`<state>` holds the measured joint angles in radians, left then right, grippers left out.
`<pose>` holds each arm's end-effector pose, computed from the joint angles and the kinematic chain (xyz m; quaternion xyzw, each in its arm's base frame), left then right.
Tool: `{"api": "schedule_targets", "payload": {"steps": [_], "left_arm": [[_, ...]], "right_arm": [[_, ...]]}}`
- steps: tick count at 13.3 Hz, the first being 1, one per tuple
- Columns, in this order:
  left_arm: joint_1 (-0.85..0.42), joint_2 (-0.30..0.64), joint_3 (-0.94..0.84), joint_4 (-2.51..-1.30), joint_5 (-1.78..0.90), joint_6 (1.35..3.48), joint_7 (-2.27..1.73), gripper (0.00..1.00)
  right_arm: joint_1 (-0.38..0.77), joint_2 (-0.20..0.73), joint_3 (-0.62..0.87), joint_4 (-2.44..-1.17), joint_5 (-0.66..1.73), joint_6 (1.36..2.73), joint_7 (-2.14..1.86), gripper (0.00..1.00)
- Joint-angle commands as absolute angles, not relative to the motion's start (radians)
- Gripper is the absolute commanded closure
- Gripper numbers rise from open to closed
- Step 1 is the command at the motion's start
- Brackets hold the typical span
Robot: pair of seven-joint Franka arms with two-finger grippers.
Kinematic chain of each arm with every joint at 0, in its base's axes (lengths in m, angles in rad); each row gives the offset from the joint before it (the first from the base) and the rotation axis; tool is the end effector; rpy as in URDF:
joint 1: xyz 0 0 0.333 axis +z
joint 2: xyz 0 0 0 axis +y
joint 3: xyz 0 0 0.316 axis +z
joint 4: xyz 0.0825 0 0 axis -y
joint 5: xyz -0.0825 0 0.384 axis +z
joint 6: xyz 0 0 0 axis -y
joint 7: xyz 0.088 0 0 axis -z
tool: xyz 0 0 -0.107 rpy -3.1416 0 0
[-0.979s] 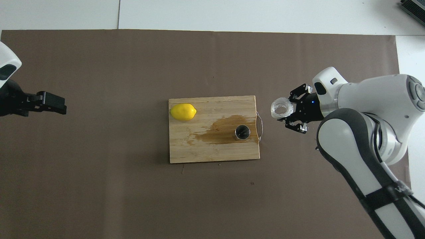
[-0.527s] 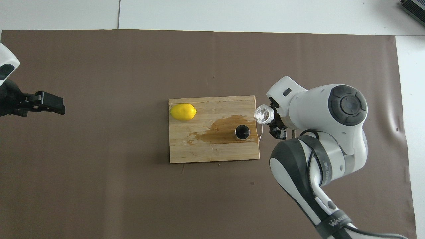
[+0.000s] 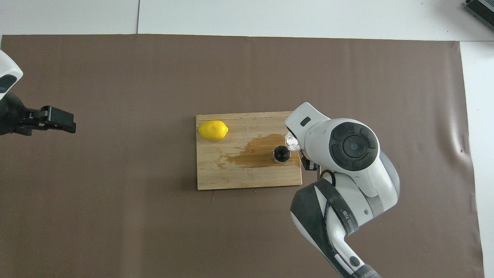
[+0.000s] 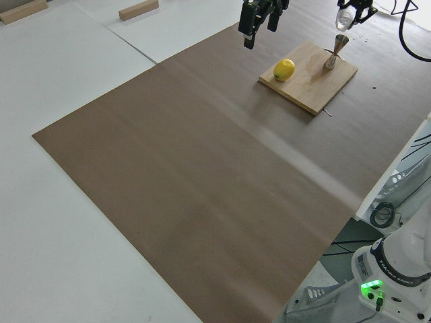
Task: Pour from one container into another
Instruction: 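Tilt the clear cup with the right gripper into the metal cup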
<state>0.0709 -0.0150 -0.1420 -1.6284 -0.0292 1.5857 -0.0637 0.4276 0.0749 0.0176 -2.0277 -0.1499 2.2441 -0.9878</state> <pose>0.5483 -0.0427 0.6068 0.9998 -0.0033 -0.0148 0.0126 0.5264 0.2462 0.4251 0.7223 0.6852 0.0516 0.0777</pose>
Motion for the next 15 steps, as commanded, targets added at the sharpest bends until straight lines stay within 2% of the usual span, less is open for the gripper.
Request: {"api": "schedule_targets", "payload": {"steps": [1, 15], "left_arm": [[0.072, -0.043, -0.14, -1.66, -0.04, 1.595, -0.074, 0.0], [0.072, -0.043, -0.14, -1.66, -0.041, 1.595, -0.074, 0.0]], "right_arm": [[0.451, 0.041, 0.017, -2.069, -0.21, 2.267, -0.94, 1.0], [0.532, -0.008, 0.02, -2.114, -0.488, 2.223, -0.789, 1.0]]}}
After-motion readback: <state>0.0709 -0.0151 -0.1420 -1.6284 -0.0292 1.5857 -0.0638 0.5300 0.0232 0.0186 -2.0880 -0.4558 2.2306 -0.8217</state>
